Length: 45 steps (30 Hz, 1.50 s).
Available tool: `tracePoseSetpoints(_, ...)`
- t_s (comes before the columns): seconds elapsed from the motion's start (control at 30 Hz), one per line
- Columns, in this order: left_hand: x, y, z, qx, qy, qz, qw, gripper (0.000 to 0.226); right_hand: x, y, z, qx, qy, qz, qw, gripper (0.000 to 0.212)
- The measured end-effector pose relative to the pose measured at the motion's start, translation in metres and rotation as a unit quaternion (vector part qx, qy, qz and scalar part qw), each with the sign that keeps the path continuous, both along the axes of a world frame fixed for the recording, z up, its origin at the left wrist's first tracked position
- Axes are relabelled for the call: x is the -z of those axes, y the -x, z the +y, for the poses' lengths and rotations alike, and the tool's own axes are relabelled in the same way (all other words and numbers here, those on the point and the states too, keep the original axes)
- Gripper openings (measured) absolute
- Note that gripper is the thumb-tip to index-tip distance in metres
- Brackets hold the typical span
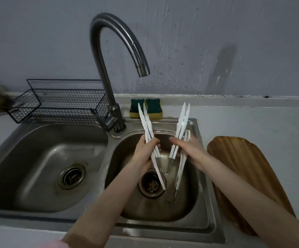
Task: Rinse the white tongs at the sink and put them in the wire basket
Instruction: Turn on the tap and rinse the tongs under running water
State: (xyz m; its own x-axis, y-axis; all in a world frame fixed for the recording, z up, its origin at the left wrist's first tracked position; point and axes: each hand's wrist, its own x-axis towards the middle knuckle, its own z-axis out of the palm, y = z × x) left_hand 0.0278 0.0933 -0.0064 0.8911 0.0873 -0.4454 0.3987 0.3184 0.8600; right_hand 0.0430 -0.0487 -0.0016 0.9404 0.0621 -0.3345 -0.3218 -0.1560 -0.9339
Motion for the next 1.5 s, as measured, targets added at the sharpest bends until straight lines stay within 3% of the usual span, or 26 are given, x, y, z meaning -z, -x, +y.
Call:
tracePoseSetpoints(0.03,0.0,0.001,0.005,-0.003,0.018,-0.005,1.0,0.016,0.0,0.001,0.005,-0.008,-0.02,0.003,1.0,0.017)
tracePoseSetpoints(0.17,0.0,0.0,0.021,-0.008,0.051,-0.023,0.998,0.013,0.0,0.003,0.022,-0.028,-0.034,0.002,0.999,0.019)
tracePoseSetpoints(0.33,-0.001,-0.005,0.034,-0.03,0.061,-0.041,0.997,0.019,0.014,0.02,0.04,-0.033,-0.068,0.047,0.996,0.047)
tracePoseSetpoints(0.47,0.0,-0.006,0.036,-0.006,0.029,-0.056,0.998,0.022,0.025,0.028,0.047,-0.009,-0.129,0.047,0.99,0.018)
tracePoseSetpoints(0.6,-0.004,-0.004,0.036,0.05,0.0,-0.073,0.996,0.018,0.026,0.026,0.049,0.035,-0.105,0.033,0.993,0.022)
tracePoseSetpoints(0.7,-0.006,-0.007,0.04,0.079,-0.047,-0.061,0.994,0.011,0.024,0.025,0.05,0.064,-0.112,0.023,0.991,0.012)
tracePoseSetpoints(0.83,-0.01,-0.009,0.054,0.096,-0.154,-0.061,0.982,0.042,0.021,0.018,0.052,0.092,-0.106,0.008,0.99,0.006)
tracePoseSetpoints(1.03,-0.022,0.001,0.08,0.123,-0.291,-0.099,0.944,0.048,0.018,0.016,0.06,0.083,-0.093,-0.01,0.992,0.004)
tracePoseSetpoints(1.1,-0.024,0.001,0.09,0.084,-0.269,-0.103,0.954,0.046,0.018,0.015,0.062,0.086,-0.092,-0.006,0.992,0.003)
tracePoseSetpoints(1.17,-0.026,-0.005,0.103,-0.022,-0.213,-0.106,0.971,0.039,0.02,0.014,0.061,0.097,-0.091,0.005,0.991,0.004)
tracePoseSetpoints(1.27,-0.023,-0.021,0.13,-0.155,-0.275,-0.094,0.944,0.033,0.025,0.013,0.057,0.105,-0.072,0.018,0.992,0.005)
tracePoseSetpoints(1.4,-0.02,-0.042,0.149,-0.173,-0.294,-0.061,0.938,0.056,0.028,0.015,0.051,0.106,-0.06,0.028,0.992,0.011)
tracePoseSetpoints(1.5,-0.021,-0.055,0.15,-0.154,-0.292,-0.065,0.942,0.057,0.031,0.015,0.048,0.105,-0.039,0.03,0.993,0.014)
